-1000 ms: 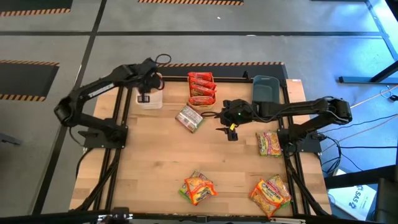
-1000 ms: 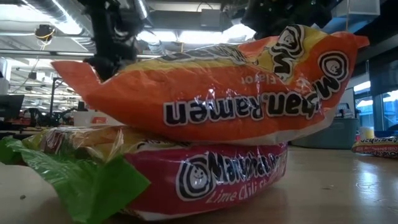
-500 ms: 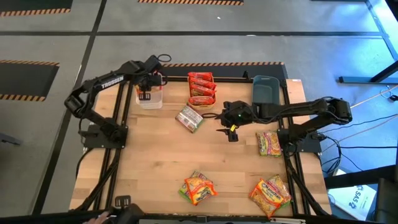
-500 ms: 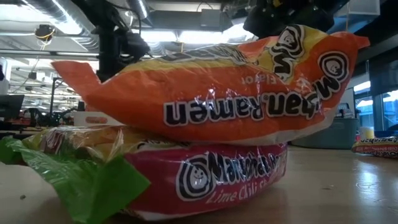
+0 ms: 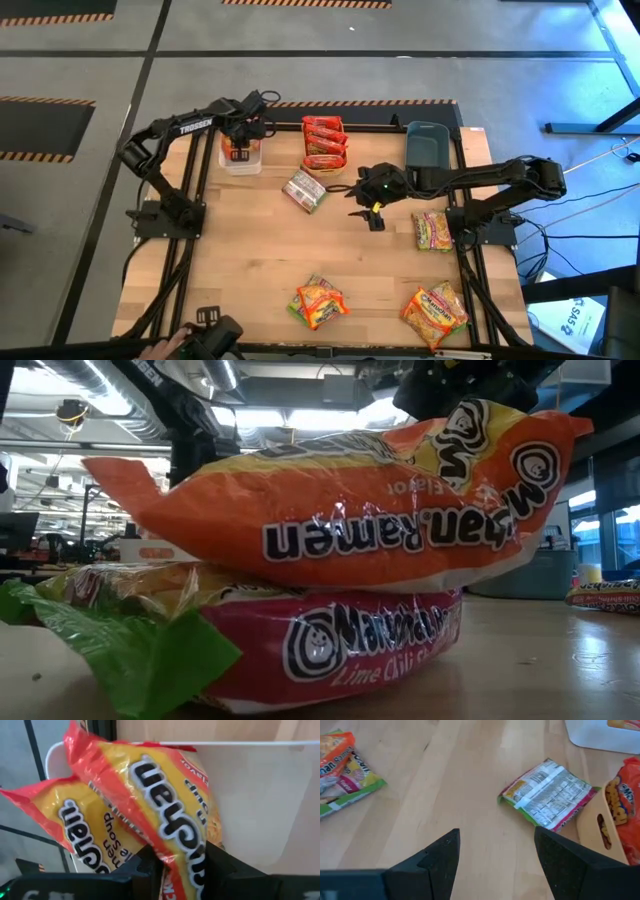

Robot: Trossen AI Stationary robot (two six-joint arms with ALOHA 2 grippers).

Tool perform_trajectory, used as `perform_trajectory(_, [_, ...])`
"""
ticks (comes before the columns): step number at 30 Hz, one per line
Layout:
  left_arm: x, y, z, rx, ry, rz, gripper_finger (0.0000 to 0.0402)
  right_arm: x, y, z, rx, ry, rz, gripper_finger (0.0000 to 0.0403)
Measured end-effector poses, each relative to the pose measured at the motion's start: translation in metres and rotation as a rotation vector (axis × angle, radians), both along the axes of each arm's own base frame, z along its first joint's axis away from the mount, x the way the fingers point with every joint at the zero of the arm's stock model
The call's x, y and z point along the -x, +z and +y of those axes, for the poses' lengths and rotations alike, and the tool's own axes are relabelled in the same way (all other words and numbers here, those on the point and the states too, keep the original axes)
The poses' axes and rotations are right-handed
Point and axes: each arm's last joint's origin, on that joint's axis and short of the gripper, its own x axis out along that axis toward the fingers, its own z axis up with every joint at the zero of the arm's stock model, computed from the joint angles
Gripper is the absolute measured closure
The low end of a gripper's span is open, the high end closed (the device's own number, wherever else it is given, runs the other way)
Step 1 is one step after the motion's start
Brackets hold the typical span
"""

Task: Sort Maruchan noodles
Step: Put the light orange noodle pack into the white bin

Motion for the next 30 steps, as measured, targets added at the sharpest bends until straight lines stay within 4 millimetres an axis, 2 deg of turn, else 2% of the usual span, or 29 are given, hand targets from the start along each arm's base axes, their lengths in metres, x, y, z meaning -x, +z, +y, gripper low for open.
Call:
perform_trajectory(10, [0.000,0.006,-0.002,-0.071,0.074,0.016,0.0233,0.000,0.000,0.001,-0.013,0.021,-0.001,0.0162])
perform_trajectory(14, [0.000,0.017,-0.009,-0.150,0.072,0.060,0.0224,0.000,0.000,0.001,-0.014,0.021,-0.001,0.0162])
perform_trajectory(17, [-0.001,0.030,-0.018,-0.190,0.063,0.013,0.0223,0.000,0.000,0.001,-0.015,0.021,-0.001,0.0162])
perform_trajectory(20, [-0.003,0.052,-0.031,-0.210,0.081,-0.136,0.0223,0.000,0.000,0.001,-0.017,0.018,-0.006,0.0162])
perform_trajectory(23, [-0.007,0.076,-0.048,-0.171,0.108,-0.365,0.0223,0.000,0.001,0.001,-0.055,-0.013,-0.005,0.0162])
perform_trajectory(27, [-0.015,0.100,-0.068,0.007,0.195,-0.737,0.0223,-0.002,0.003,0.001,-0.093,-0.045,-0.028,0.0162])
perform_trajectory(30, [-0.021,0.107,-0.083,0.177,0.194,-0.863,0.0223,-0.004,0.006,0.000,-0.130,-0.073,-0.060,0.0162])
